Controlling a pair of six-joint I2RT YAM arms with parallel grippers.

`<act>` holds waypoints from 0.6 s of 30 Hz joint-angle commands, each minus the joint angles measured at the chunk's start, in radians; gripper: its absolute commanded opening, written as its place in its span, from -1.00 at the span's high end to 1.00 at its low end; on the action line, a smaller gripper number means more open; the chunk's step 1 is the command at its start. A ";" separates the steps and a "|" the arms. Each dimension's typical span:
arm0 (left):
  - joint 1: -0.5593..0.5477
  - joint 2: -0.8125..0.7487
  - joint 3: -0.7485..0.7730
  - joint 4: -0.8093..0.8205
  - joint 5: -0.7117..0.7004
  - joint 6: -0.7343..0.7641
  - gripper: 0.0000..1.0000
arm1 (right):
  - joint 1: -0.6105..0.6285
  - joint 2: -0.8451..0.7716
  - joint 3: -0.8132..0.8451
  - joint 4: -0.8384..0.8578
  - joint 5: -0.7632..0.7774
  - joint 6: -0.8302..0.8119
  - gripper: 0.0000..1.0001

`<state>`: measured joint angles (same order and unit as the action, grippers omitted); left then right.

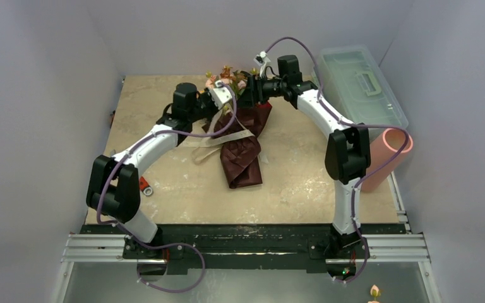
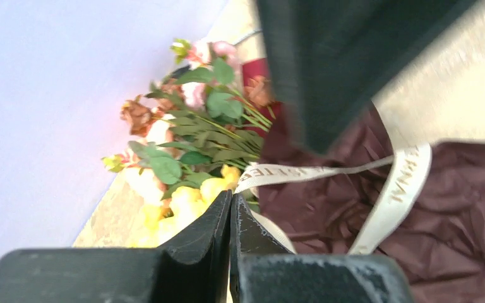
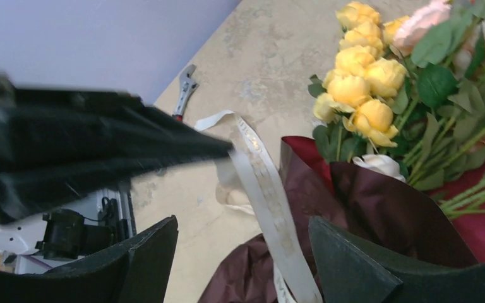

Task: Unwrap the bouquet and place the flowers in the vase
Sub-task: Untie the ribbon from the wrapping paper.

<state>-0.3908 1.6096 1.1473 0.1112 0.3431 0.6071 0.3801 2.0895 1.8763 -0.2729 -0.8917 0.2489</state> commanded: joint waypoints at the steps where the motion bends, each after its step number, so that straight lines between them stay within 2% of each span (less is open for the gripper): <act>1: 0.052 -0.023 0.097 0.076 0.020 -0.306 1.00 | 0.005 -0.044 -0.057 -0.012 -0.031 -0.067 -0.60; 7: 0.086 -0.035 0.106 0.114 0.039 -0.412 1.00 | 0.013 -0.028 -0.084 -0.037 0.010 -0.134 -0.56; 11: 0.101 -0.038 0.126 0.114 0.045 -0.476 1.00 | 0.028 0.010 -0.049 -0.077 0.023 -0.179 -0.45; 12: 0.106 -0.039 0.129 0.115 0.044 -0.492 1.00 | 0.034 0.018 -0.040 -0.083 0.023 -0.185 -0.38; 14: 0.118 -0.038 0.136 0.117 0.038 -0.528 1.00 | 0.045 0.027 -0.026 -0.082 0.027 -0.189 -0.07; 18: 0.164 -0.039 0.149 0.132 0.043 -0.645 1.00 | 0.054 0.036 0.009 -0.072 0.039 -0.185 0.41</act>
<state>-0.2741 1.6093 1.2415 0.1802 0.3679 0.1150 0.4217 2.1159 1.8183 -0.3477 -0.8734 0.0883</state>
